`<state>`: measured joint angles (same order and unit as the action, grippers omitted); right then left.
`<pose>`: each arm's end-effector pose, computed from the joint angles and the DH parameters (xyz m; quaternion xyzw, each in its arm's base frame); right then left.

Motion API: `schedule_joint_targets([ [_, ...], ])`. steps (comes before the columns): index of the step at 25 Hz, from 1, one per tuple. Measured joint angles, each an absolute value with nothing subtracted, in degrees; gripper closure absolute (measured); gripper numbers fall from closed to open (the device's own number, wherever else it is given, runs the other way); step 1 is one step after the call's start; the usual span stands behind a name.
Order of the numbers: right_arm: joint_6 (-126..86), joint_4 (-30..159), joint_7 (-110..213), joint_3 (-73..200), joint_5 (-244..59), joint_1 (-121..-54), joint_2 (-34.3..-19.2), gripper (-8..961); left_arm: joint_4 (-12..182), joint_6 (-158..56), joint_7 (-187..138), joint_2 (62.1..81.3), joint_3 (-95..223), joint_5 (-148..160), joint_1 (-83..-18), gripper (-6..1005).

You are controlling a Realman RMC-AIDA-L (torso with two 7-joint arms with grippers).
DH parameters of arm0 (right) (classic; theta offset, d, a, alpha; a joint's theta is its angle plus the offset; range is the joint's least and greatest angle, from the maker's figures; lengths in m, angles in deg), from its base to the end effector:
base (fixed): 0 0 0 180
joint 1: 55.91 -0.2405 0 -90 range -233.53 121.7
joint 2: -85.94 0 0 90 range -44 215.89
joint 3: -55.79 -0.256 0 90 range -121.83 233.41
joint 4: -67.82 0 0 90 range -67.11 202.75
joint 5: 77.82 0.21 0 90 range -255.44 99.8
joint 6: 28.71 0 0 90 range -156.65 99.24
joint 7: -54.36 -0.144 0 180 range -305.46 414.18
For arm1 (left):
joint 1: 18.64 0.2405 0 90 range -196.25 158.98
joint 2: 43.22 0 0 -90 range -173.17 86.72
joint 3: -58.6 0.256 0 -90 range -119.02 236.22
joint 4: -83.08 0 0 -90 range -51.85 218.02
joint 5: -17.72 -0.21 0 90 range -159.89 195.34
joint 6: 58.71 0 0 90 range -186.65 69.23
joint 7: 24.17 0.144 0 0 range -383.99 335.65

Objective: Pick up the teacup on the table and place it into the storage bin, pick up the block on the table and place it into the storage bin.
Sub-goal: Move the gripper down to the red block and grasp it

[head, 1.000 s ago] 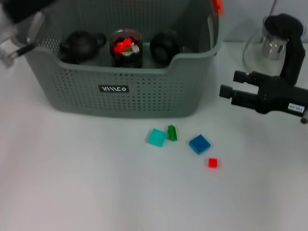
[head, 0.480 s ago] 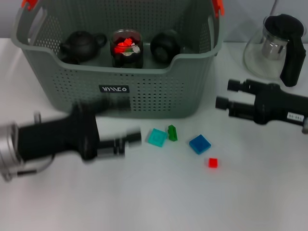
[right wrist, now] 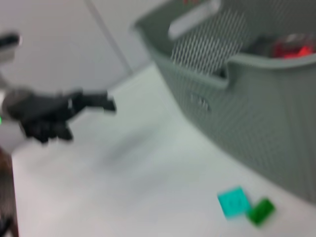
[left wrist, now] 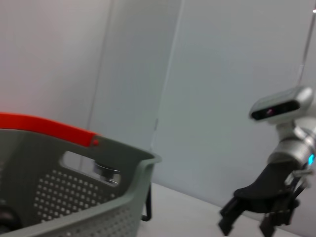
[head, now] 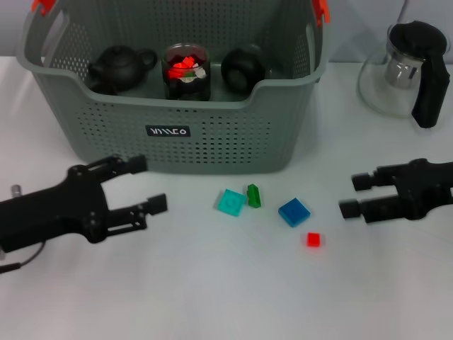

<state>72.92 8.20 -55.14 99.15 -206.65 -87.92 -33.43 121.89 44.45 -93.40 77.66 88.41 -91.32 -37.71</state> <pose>0.2326 0.3298 0.0375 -0.9446 0.3071 0.1040 0.0499 -0.2929 0.2626 0.0231 -0.8989 -0.1979 -0.3522 0.1695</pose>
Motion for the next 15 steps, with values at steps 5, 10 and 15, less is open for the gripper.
schedule_joint_targets([
  [5, 79.82, -3.32, -67.65, 105.64, -217.28, -95.06, -32.33, 156, 121.57, 44.14, -92.96, 77.68, 86.69, -91.76, -37.66, 169],
  [10, 80.25, -3.39, -71.36, 111.50, -227.53, -103.94, -33.33, 156, 120.28, 43.36, -91.57, 78.02, 85.80, -92.14, -37.65, 169],
  [15, 75.14, 3.95, -73.69, 123.47, -233.01, -109.47, -34.53, 157, 119.09, 43.59, -90.76, 78.10, 84.36, -92.51, -37.61, 169],
])
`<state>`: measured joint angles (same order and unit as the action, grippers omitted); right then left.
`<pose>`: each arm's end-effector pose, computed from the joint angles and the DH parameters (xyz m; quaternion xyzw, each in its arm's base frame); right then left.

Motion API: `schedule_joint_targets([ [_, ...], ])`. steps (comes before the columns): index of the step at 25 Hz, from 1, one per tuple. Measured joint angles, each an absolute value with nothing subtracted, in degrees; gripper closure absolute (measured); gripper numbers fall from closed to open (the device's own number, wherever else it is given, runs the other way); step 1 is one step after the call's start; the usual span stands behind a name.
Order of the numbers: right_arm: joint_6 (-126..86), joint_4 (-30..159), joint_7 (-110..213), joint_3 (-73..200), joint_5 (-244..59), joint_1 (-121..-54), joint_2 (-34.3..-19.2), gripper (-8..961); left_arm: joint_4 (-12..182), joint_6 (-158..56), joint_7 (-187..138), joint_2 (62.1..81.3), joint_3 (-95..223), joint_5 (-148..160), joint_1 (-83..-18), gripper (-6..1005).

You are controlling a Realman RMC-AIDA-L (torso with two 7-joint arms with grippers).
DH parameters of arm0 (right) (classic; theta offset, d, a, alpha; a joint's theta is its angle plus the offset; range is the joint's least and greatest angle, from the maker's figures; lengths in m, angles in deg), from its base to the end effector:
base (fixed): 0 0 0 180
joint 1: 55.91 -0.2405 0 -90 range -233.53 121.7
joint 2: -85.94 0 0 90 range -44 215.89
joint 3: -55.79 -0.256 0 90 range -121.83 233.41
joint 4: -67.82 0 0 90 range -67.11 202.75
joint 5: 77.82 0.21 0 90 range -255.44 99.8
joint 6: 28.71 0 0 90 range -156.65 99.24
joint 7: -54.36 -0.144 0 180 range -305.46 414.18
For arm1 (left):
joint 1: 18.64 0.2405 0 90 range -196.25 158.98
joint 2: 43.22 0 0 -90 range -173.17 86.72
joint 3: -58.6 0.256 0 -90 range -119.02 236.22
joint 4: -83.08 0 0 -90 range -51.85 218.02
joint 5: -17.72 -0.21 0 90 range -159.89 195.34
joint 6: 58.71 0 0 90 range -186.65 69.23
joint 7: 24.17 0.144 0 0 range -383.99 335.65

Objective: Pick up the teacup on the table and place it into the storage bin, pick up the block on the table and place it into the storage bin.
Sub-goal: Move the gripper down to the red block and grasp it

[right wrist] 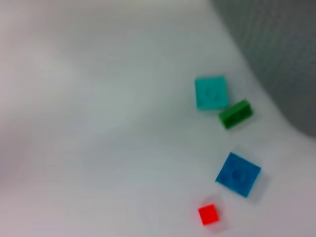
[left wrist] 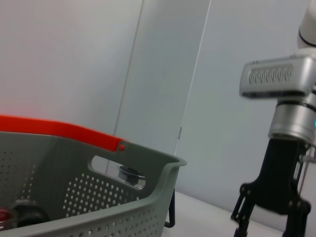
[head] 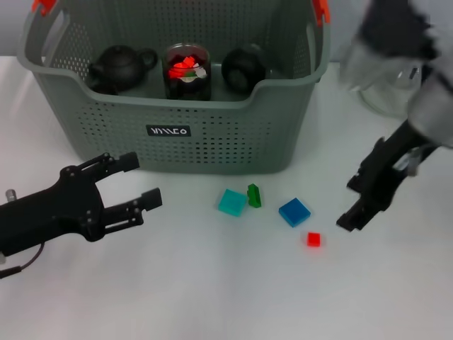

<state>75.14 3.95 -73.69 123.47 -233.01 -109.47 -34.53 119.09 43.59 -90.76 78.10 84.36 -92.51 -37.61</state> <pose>0.1306 0.3728 0.0002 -0.9482 0.1897 -0.2511 0.0444 -0.3002 0.2593 0.0190 -0.8869 -0.2090 -0.3632 0.1942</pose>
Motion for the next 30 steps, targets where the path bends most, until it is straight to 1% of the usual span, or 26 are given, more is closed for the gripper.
schedule_joint_targets([
  [4, 70.11, 8.19, -76.03, 131.37, -231.77, -110.38, -34.63, 157, 118.63, 43.95, -90.18, 78.19, 84.47, -93.88, -37.29, 169],
  [10, 63.72, 9.04, -77.77, 138.15, -226.09, -108.64, -34.72, 262, 118.36, 43.61, -89.18, 78.40, 84.35, -93.68, -36.34, 169],
  [16, 58.55, 9.61, -79.62, 145.95, -225.04, -107.36, -34.81, 255, 118.32, 43.37, -88.76, 78.42, 84.32, -93.65, -36.19, 170],
  [30, 53.86, 13.10, -80.08, 149.77, -224.72, -106.97, -34.82, 255, 118.11, 42.72, -88.68, 78.51, 84.35, -93.58, -36.25, 169],
])
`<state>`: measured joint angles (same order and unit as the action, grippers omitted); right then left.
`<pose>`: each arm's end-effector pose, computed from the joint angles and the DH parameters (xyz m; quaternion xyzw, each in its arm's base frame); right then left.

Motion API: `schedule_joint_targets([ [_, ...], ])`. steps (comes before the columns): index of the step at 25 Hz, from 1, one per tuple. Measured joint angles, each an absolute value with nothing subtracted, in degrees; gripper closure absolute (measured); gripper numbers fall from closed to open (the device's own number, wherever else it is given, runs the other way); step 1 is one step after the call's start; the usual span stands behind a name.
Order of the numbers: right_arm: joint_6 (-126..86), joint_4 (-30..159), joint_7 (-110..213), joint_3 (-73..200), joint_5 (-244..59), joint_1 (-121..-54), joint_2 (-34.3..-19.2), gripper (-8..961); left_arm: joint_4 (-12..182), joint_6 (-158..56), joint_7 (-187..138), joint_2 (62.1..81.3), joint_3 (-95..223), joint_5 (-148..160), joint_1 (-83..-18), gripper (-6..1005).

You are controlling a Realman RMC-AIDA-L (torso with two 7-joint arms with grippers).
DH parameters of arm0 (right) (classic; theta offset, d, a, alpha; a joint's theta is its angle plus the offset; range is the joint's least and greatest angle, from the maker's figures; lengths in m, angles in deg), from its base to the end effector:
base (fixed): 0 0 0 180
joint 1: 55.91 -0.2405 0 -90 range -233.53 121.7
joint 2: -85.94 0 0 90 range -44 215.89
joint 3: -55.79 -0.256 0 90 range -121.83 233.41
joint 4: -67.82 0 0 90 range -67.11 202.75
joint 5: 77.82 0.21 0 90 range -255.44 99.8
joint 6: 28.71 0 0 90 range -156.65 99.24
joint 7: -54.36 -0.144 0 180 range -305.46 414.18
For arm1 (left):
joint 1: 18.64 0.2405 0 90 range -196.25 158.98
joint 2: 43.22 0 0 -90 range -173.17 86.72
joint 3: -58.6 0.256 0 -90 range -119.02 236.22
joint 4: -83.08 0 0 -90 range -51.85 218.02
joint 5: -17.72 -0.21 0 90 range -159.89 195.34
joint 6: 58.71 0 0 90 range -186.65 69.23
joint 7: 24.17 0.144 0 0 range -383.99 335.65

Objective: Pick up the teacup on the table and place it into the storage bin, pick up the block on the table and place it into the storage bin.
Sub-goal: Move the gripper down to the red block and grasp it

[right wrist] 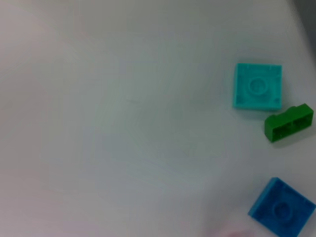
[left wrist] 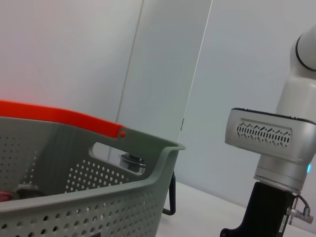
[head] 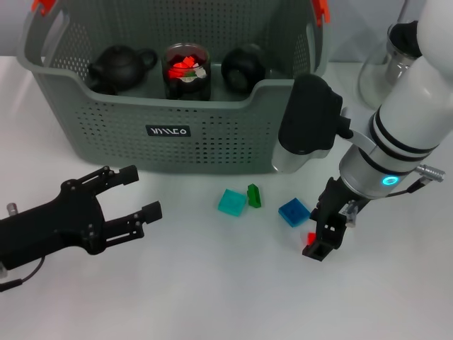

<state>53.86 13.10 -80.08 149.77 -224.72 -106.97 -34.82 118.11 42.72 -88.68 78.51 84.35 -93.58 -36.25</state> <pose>0.1477 0.3607 -0.0818 -0.9474 0.1260 -0.2881 0.0596 -0.3073 0.2501 0.0113 -0.8881 -0.2153 -0.3541 0.1989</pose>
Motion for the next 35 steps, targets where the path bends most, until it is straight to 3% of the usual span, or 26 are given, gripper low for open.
schedule_joint_targets([
  [13, 50.95, 15.76, -80.11, 150.68, -224.74, -107.17, -34.90, 254, 117.63, 41.26, -88.68, 78.74, 84.35, -93.92, -36.55, 170],
  [24, 49.73, 17.89, -80.71, 151.27, -224.68, -107.93, -35.00, 430, 117.62, 40.64, -88.68, 78.86, 84.35, -93.99, -36.32, 169],
  [35, 48.72, 17.90, -80.91, 153.40, -223.35, -108.10, -34.99, 481, 117.62, 40.41, -88.68, 78.94, 84.35, -93.97, -36.12, 169],
])
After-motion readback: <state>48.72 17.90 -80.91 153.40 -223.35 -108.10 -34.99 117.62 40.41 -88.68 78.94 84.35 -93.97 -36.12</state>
